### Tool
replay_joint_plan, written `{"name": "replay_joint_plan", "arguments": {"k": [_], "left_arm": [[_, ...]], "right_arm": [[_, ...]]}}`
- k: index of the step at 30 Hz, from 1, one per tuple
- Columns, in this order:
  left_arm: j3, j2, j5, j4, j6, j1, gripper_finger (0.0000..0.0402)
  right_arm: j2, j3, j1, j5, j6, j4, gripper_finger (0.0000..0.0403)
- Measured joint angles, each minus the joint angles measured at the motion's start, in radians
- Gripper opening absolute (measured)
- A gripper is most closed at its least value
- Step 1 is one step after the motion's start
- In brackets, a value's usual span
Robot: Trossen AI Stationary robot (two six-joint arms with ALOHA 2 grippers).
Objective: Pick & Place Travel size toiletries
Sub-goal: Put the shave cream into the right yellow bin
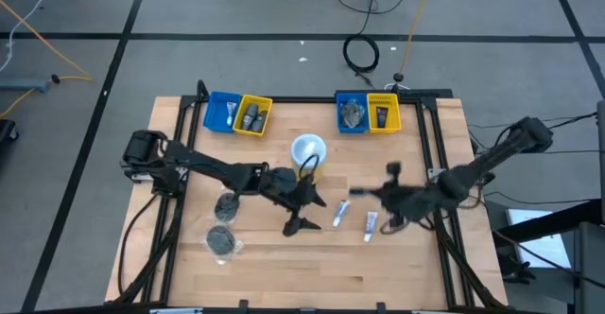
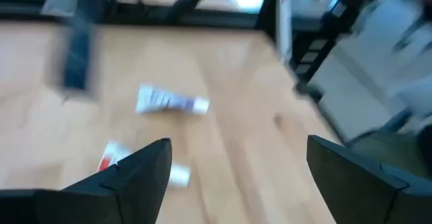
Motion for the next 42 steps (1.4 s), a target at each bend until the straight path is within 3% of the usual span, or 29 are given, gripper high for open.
{"name": "replay_joint_plan", "arguments": {"k": [4,9,14,20,26,32,38,42], "left_arm": [[0.001,-0.061,-0.199,-0.198,0.011,-0.065,0.0323],[-0.008,-0.099,-0.429,-0.408,-0.034,-0.131,0.0296],[-0.083,-0.097,-0.521,-0.435,-0.121,-0.147,0.0273],[-0.221,-0.097,-0.625,-0.296,-0.234,-0.144,0.0253],[-0.317,-0.118,-0.845,-0.207,-0.295,-0.161,0.025],[-0.369,-0.147,-0.99,-0.181,-0.336,-0.173,0.0246],[-0.375,-0.145,-1.008,-0.181,-0.32,-0.157,0.0244],[-0.375,-0.145,-1.0,-0.173,-0.315,-0.14,0.0243]], "right_arm": [[-0.035,0.164,-0.189,0.02,0.014,-0.267,0.0009],[-0.009,0.274,-0.526,-0.109,-0.098,-0.417,0.0009],[0.084,0.307,-0.86,-0.266,-0.264,-0.419,0.0009],[0.268,0.312,-1.137,-0.283,-0.314,-0.309,0.0009],[0.432,0.312,-1.239,-0.235,-0.273,-0.111,0.0009],[0.477,0.312,-1.249,-0.219,-0.338,-0.098,0.0009],[0.45,0.394,-1.254,-0.393,-0.454,-0.235,0.0009],[0.498,0.499,-1.287,-0.493,-0.533,-0.349,0.0009]]}}
